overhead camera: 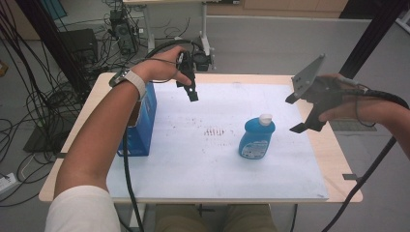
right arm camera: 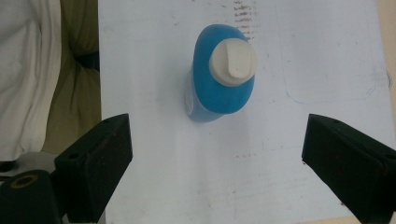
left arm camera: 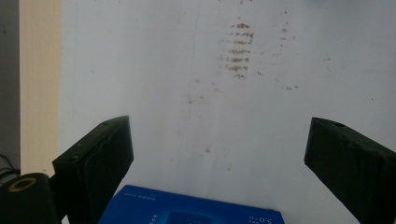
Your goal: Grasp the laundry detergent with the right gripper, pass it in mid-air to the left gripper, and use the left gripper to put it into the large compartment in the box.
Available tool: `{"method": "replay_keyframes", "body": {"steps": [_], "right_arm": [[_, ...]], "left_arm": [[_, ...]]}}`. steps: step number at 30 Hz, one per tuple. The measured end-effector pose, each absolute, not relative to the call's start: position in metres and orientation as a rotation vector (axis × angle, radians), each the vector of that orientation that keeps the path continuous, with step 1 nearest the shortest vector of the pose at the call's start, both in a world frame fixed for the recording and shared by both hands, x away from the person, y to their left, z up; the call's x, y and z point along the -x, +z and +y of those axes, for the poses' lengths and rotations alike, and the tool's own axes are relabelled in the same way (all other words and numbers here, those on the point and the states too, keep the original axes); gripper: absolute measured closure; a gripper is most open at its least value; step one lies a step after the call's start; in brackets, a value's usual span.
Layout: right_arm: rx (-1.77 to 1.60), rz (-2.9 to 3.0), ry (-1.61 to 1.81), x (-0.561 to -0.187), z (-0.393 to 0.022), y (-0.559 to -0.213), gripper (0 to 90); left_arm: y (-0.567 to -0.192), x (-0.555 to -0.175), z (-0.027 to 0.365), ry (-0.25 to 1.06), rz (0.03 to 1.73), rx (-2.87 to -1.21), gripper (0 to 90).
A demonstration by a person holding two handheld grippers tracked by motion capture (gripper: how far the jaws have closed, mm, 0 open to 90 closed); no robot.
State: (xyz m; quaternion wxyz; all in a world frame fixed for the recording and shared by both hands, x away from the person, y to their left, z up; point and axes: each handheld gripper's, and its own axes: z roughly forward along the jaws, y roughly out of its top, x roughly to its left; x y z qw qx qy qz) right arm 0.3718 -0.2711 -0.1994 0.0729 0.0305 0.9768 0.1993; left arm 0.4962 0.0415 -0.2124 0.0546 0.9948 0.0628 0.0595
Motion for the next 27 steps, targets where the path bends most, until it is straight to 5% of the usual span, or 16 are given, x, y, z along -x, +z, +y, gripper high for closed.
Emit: {"method": "replay_keyframes", "body": {"steps": [27], "right_arm": [[-0.081, 2.959, 0.612, -0.383, -0.274, -0.227, 8.2]], "left_arm": [[-0.215, -0.498, 0.040, 0.184, 0.206, -3.026, 8.4]]}}
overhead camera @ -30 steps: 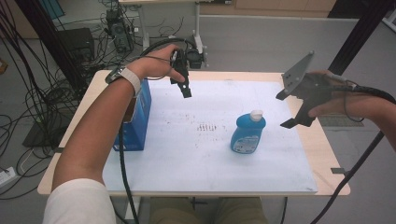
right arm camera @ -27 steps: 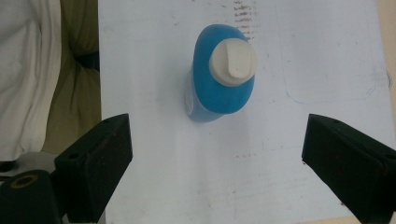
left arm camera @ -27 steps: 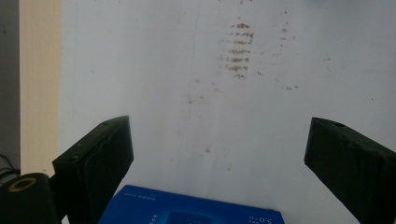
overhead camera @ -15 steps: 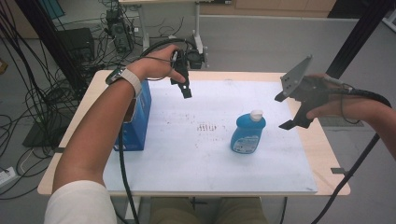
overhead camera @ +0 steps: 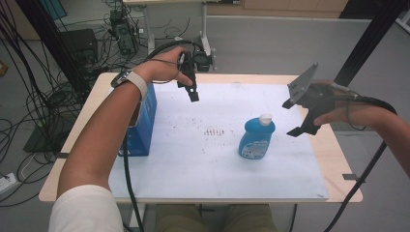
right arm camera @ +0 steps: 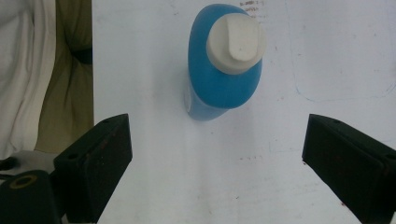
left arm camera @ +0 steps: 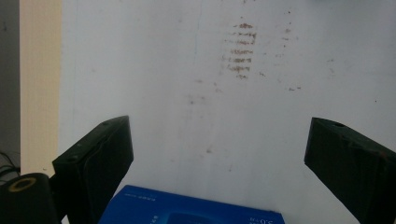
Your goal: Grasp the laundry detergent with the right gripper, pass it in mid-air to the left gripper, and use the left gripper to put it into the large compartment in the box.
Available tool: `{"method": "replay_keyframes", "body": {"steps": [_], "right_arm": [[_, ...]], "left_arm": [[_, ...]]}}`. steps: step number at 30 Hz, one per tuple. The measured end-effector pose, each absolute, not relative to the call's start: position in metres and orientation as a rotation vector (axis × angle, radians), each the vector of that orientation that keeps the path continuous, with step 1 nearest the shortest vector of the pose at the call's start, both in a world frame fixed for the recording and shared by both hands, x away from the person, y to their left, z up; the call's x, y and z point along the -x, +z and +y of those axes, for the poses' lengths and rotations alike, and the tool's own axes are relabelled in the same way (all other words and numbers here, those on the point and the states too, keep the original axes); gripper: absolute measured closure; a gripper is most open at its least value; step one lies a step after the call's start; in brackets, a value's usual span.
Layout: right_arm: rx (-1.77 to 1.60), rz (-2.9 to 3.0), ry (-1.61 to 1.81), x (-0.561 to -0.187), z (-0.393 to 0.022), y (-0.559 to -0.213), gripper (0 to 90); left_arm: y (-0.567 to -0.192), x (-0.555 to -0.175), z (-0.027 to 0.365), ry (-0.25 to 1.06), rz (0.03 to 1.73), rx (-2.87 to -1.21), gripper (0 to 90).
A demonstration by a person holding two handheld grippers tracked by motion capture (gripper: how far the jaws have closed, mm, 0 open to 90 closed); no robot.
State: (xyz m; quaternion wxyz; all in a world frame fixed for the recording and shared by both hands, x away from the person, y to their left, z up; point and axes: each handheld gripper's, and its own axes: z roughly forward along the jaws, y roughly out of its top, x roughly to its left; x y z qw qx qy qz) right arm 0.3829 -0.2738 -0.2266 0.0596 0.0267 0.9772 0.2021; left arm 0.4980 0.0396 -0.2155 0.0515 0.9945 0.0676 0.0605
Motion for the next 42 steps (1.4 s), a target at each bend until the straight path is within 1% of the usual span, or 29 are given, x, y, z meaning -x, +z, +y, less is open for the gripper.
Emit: {"method": "replay_keyframes", "body": {"steps": [27, 42], "right_arm": [[-0.123, 2.990, 0.646, -0.394, -0.280, -0.260, 7.4], [-0.131, 2.988, 0.671, -0.397, -0.281, -0.266, 7.3]], "left_arm": [[-0.222, -0.499, 0.041, 0.173, 0.211, -3.024, 8.6], [-0.224, -0.500, 0.042, 0.169, 0.219, -3.023, 8.6]]}}
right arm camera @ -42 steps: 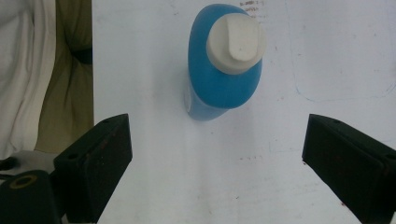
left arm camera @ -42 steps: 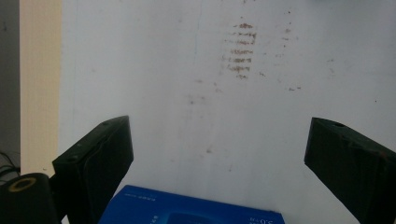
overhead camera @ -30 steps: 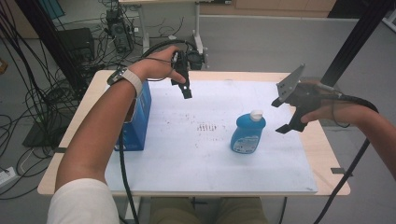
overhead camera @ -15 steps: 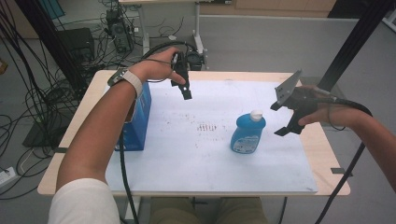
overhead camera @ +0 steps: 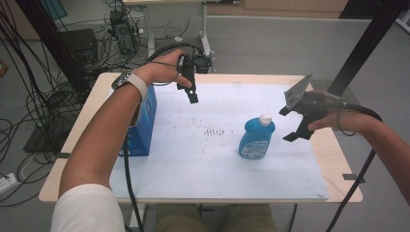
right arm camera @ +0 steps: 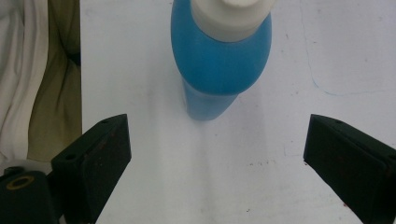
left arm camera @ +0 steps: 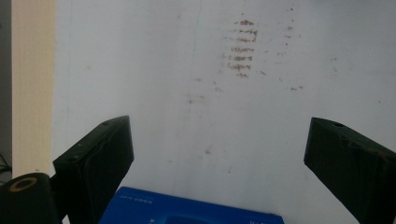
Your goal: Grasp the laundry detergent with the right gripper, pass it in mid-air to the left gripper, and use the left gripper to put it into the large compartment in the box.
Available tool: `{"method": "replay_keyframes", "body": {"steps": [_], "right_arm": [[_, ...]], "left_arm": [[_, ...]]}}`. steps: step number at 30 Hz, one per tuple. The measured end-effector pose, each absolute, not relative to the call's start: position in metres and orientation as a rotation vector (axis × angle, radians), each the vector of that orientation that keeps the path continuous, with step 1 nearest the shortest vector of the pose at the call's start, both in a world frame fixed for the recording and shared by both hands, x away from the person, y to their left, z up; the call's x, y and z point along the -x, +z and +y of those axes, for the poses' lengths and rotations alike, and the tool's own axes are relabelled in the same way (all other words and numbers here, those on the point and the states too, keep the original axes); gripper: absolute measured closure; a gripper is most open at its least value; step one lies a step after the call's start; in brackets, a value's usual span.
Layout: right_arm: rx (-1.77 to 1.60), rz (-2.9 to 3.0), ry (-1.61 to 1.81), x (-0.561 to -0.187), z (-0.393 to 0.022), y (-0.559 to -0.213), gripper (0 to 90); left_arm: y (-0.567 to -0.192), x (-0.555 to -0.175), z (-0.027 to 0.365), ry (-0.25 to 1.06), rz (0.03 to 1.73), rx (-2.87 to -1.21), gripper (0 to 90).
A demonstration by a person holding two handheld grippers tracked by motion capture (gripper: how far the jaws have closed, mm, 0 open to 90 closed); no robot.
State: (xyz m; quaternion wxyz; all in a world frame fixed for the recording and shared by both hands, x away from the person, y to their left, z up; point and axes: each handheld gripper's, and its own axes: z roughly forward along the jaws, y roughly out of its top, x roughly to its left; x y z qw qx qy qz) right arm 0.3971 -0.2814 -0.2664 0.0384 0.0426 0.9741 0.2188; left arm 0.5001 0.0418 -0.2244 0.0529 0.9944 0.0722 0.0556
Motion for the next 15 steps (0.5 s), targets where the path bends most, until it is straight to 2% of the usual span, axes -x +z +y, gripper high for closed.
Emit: {"method": "replay_keyframes", "body": {"steps": [15], "right_arm": [[-0.126, 2.976, 0.729, -0.396, -0.285, -0.278, 7.1]], "left_arm": [[-0.225, -0.500, 0.042, 0.172, 0.228, -3.021, 8.6]]}}
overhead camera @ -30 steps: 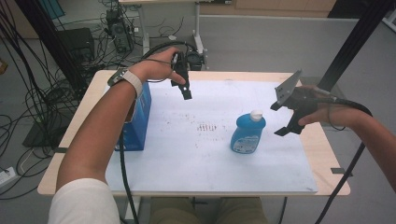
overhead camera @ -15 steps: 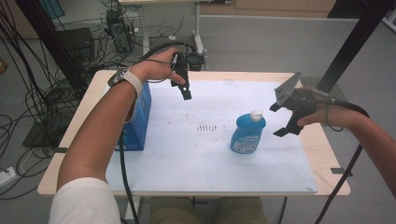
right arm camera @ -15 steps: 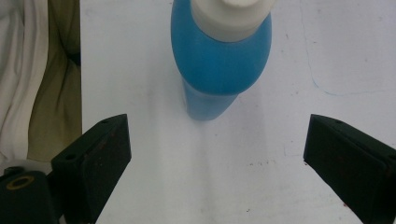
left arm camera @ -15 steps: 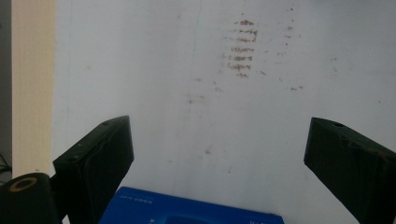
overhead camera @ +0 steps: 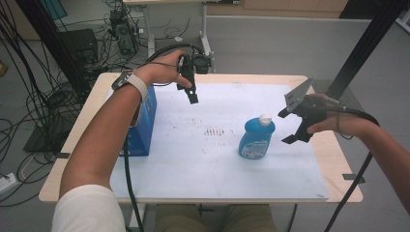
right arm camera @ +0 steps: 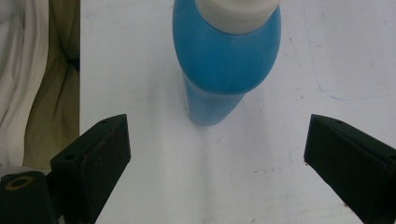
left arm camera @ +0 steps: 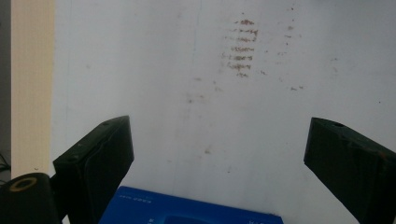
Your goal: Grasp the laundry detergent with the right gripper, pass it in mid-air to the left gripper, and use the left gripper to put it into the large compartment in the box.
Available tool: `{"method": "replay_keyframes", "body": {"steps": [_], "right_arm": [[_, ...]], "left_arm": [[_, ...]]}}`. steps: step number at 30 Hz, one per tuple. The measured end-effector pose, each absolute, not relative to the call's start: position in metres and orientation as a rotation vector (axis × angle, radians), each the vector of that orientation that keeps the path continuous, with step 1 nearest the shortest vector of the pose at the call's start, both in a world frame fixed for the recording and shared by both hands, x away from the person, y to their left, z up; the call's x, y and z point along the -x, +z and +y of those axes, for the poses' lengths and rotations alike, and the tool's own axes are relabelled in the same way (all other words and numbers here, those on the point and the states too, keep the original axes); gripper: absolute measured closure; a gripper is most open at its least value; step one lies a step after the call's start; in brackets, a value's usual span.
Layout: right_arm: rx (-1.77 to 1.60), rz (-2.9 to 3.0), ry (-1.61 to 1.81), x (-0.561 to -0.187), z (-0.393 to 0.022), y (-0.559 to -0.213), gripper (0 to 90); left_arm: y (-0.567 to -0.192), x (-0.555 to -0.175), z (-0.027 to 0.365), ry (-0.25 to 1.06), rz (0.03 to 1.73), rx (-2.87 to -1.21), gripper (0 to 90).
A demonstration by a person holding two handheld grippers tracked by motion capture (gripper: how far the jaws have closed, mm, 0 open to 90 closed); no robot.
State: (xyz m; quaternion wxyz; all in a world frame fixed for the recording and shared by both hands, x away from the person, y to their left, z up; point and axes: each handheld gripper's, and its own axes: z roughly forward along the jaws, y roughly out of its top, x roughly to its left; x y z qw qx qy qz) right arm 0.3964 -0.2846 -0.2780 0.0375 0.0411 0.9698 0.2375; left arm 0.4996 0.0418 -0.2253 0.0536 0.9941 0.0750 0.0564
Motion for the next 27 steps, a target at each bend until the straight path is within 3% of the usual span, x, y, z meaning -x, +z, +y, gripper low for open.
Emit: {"method": "replay_keyframes", "body": {"steps": [27], "right_arm": [[-0.164, 2.858, 1.038, -0.395, -0.308, -0.299, 6.4]], "left_arm": [[-0.225, -0.499, 0.042, 0.181, 0.241, -3.027, 9.2]]}}
